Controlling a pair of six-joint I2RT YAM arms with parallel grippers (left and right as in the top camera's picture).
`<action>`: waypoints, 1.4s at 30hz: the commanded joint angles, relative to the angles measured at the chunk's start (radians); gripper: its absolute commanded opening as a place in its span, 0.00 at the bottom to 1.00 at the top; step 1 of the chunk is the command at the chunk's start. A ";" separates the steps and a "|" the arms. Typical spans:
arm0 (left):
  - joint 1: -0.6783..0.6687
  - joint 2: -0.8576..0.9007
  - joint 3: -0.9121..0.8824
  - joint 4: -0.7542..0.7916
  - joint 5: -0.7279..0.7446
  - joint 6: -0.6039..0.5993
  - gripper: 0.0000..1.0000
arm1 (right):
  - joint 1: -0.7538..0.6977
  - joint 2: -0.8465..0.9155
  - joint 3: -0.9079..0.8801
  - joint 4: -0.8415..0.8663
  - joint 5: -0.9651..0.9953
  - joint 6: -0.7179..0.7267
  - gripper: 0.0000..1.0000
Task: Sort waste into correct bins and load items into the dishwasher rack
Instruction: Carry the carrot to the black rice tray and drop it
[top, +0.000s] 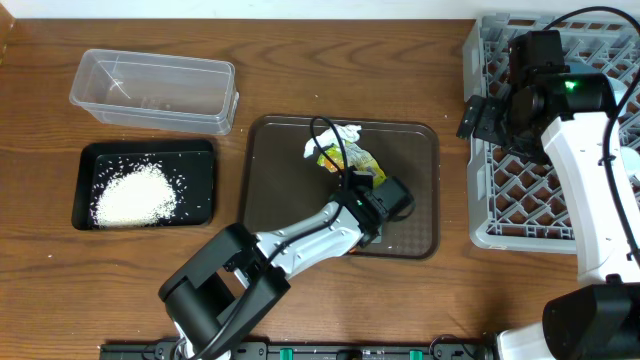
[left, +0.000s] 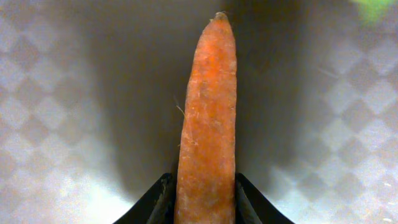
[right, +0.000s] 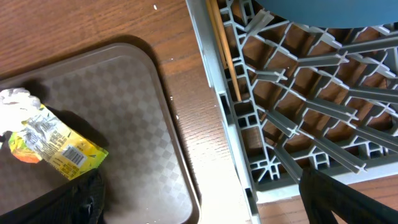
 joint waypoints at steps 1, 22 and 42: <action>0.041 -0.050 0.009 -0.030 -0.013 0.005 0.30 | -0.009 0.004 0.004 0.000 0.003 0.000 0.99; 0.636 -0.385 0.009 -0.207 -0.002 0.020 0.23 | -0.009 0.004 0.004 0.000 0.003 0.000 0.99; 1.231 -0.214 0.009 -0.102 0.004 0.019 0.27 | -0.009 0.004 0.004 0.000 0.003 0.000 0.99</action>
